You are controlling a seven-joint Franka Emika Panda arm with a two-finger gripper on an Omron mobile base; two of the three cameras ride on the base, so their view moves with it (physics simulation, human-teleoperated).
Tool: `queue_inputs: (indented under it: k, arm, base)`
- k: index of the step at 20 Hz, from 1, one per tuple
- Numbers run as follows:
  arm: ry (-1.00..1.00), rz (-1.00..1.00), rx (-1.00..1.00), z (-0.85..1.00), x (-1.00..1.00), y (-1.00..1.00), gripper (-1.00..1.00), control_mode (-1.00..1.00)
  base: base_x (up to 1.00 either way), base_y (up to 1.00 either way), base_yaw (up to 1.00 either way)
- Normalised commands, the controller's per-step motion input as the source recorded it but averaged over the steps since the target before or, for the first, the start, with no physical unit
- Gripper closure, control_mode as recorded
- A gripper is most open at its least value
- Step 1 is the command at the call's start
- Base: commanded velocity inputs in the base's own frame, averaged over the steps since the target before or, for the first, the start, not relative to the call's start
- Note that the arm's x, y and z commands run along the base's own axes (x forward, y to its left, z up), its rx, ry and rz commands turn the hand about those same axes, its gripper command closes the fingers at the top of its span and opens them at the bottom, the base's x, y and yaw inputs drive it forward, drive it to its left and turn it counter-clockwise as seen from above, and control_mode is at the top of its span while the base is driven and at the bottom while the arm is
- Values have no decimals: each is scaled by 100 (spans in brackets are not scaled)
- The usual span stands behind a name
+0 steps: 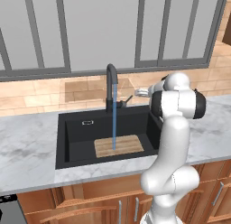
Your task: Turn on the sink faucet with hot water and rinse the cutting board for ten seconds, then turn off the faucet. Push the cutting board to reach the water if necessary.
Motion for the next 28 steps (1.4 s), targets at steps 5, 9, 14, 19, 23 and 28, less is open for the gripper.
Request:
queue_inputs:
  k: [5,9,14,19,23,28]
  arm:
    - [0,0,0,0,0,0,-100,-100]
    - [0,0,0,0,0,0,-100,-100]
    - [0,0,0,0,0,0,-100,-100]
    - [0,0,0,0,0,0,-100,-100]
    - [0,0,0,0,0,0,-100,-100]
    - [0,0,0,0,0,0,-100,-100]
  base:
    - [0,0,0]
    - [0,0,0]
    - [0,0,0]
    - [0,0,0]
    - [0,0,0]
    - [0,0,0]
